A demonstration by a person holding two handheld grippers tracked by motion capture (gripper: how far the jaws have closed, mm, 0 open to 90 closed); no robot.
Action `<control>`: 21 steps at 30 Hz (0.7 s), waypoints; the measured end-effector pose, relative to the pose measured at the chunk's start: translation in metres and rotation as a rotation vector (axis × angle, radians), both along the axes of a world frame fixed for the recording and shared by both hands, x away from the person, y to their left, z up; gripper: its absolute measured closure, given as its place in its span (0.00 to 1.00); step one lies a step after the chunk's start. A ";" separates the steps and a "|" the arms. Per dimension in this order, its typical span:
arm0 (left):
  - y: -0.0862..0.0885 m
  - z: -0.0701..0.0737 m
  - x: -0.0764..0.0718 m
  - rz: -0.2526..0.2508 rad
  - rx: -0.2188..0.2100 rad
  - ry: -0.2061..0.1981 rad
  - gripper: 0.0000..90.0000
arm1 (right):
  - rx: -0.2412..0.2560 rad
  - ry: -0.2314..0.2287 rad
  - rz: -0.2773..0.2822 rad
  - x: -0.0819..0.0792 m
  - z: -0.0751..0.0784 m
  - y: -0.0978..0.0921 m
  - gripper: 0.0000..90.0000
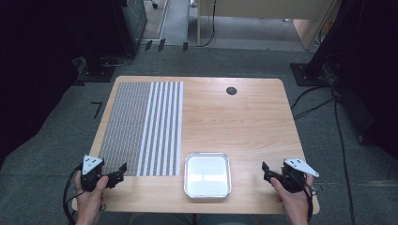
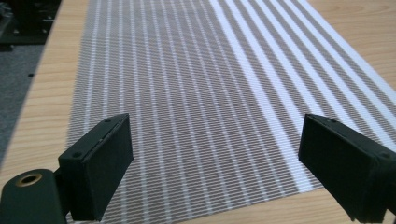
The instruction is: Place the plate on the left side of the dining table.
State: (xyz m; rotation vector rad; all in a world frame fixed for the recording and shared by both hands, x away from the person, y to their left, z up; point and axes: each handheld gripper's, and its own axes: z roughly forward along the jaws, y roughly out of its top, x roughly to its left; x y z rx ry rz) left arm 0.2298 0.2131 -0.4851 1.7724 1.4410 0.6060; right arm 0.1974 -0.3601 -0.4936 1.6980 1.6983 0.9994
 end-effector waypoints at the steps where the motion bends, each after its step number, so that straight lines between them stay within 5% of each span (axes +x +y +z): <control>1: -0.005 0.000 0.001 -0.003 -0.001 0.005 0.11 | 0.002 -0.001 -0.001 0.000 0.001 0.003 0.18; 21: -0.063 0.009 0.010 -0.095 0.001 0.004 0.11 | 0.012 -0.012 0.006 0.006 0.007 0.040 0.24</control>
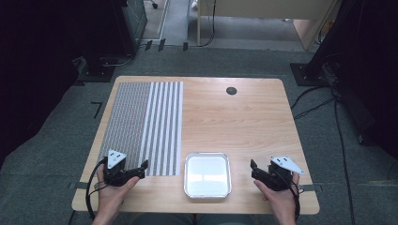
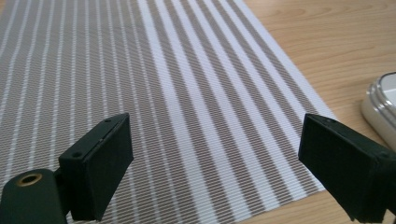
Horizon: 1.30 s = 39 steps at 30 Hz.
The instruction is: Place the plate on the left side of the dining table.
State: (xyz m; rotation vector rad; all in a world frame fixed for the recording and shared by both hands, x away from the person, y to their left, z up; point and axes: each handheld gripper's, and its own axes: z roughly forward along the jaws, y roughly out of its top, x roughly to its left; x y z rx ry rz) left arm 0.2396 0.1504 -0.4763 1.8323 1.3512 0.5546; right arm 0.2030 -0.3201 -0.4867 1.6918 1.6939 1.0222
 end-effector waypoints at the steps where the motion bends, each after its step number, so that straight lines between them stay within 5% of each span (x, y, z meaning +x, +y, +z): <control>1: 0.000 0.000 0.000 0.000 0.000 0.000 0.11 | 0.000 0.000 0.000 0.000 0.000 0.000 0.24; 8: -0.023 -0.003 0.004 -0.029 0.003 0.033 0.13 | -0.001 -0.019 0.018 0.001 0.002 0.014 0.28; 14: -0.045 -0.003 0.005 -0.068 -0.022 0.050 0.15 | 0.032 -0.038 0.049 0.000 0.003 0.025 0.45; 21: -0.064 -0.003 0.006 -0.092 -0.029 0.058 0.17 | 0.052 -0.045 0.068 0.000 0.002 0.032 0.53; 28: -0.085 -0.006 0.003 -0.143 -0.110 0.081 0.47 | 0.076 -0.062 0.117 0.000 0.000 0.042 0.69; 30: -0.089 -0.007 0.002 -0.156 -0.112 0.082 0.49 | 0.096 -0.065 0.120 0.000 -0.001 0.043 0.70; 32: -0.095 -0.008 0.001 -0.173 -0.115 0.089 0.54 | 0.180 -0.032 0.140 0.000 -0.003 0.045 0.75; 39: -0.113 -0.016 -0.005 -0.225 -0.099 0.105 0.68 | 0.217 0.013 0.170 0.001 -0.007 0.052 0.86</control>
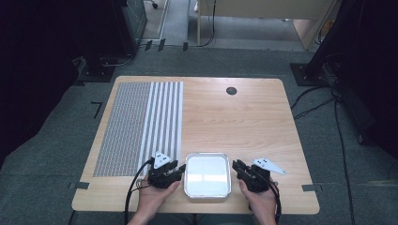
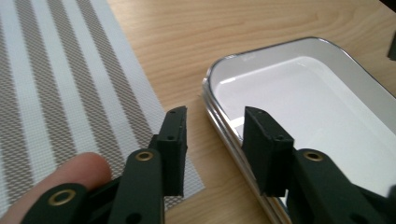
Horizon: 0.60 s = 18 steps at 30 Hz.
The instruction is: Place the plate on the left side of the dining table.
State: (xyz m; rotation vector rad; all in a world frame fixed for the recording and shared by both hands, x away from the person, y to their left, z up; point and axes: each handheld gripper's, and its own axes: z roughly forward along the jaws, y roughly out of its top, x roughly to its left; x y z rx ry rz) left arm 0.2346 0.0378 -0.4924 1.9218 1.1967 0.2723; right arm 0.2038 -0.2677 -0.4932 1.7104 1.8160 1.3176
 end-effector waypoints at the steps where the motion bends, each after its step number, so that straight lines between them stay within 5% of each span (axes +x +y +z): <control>1: -0.003 -0.001 -0.002 -0.016 0.004 0.008 0.73 | -0.002 0.014 0.006 0.001 -0.002 0.001 0.89; 7: -0.010 -0.005 -0.004 -0.048 0.017 0.010 0.82 | 0.062 0.068 0.051 0.003 -0.004 0.003 0.95; 14: -0.009 -0.005 -0.003 -0.060 0.012 0.012 0.85 | 0.080 0.113 0.070 0.004 -0.008 0.005 0.98; 18: -0.009 -0.004 -0.003 -0.058 0.020 -0.003 0.90 | 0.138 0.133 0.074 0.004 -0.007 0.000 1.00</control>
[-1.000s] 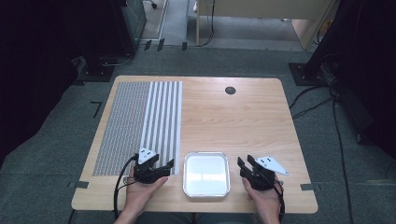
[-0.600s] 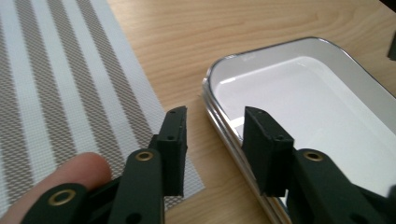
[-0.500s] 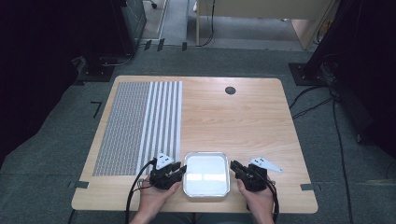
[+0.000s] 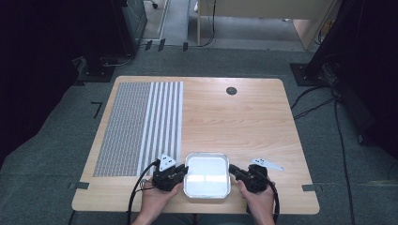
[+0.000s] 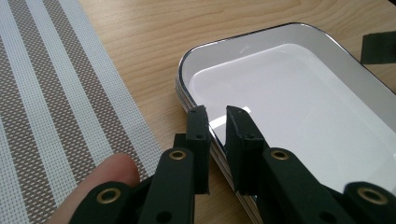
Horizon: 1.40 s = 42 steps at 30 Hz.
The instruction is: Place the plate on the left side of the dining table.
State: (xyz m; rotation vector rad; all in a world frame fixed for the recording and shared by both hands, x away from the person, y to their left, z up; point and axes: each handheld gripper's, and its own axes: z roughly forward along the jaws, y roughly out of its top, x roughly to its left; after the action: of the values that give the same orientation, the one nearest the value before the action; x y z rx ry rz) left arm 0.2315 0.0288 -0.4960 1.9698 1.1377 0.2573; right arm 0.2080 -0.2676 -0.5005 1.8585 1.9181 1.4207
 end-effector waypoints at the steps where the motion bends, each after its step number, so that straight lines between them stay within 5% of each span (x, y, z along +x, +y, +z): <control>1: -0.001 0.000 -0.001 -0.001 -0.001 -0.004 0.90 | 0.066 0.010 0.019 0.000 0.001 -0.001 1.00; 4: -0.001 0.000 -0.001 -0.004 0.003 -0.007 0.90 | 0.059 0.008 0.023 -0.001 0.001 0.002 0.98; 5: -0.001 0.000 -0.001 -0.003 0.003 -0.008 0.90 | 0.014 -0.008 -0.012 -0.004 0.002 0.004 0.98; 8: -0.001 -0.001 -0.001 -0.002 0.001 -0.004 0.90 | 0.013 0.006 -0.050 -0.003 0.000 0.002 0.97; 10: -0.001 -0.001 -0.002 0.001 0.002 -0.006 0.90 | 0.053 0.045 -0.045 -0.001 -0.004 -0.002 0.96; 16: -0.001 -0.002 -0.004 0.003 -0.012 -0.001 0.89 | 0.090 0.056 -0.042 0.000 -0.005 -0.005 0.98; 17: 0.000 -0.003 -0.004 -0.003 -0.015 0.002 0.89 | 0.149 0.071 -0.044 0.001 -0.006 -0.009 0.98; 21: 0.000 -0.003 -0.005 -0.005 -0.013 0.003 0.89 | 0.204 0.072 -0.046 0.002 -0.007 -0.013 0.98; 34: -0.002 -0.004 -0.007 -0.016 -0.017 -0.011 0.86 | 0.130 0.069 -0.097 0.002 -0.006 -0.005 0.99; 42: 0.003 0.003 -0.006 -0.001 -0.088 -0.009 0.71 | 0.143 0.047 -0.140 0.001 0.003 -0.005 1.00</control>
State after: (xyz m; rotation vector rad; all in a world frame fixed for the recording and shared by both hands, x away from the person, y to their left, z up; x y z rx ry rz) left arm 0.2253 0.0320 -0.4925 1.8896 1.1241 0.2118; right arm 0.2090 -0.2730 -0.4979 2.0616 1.7076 1.5180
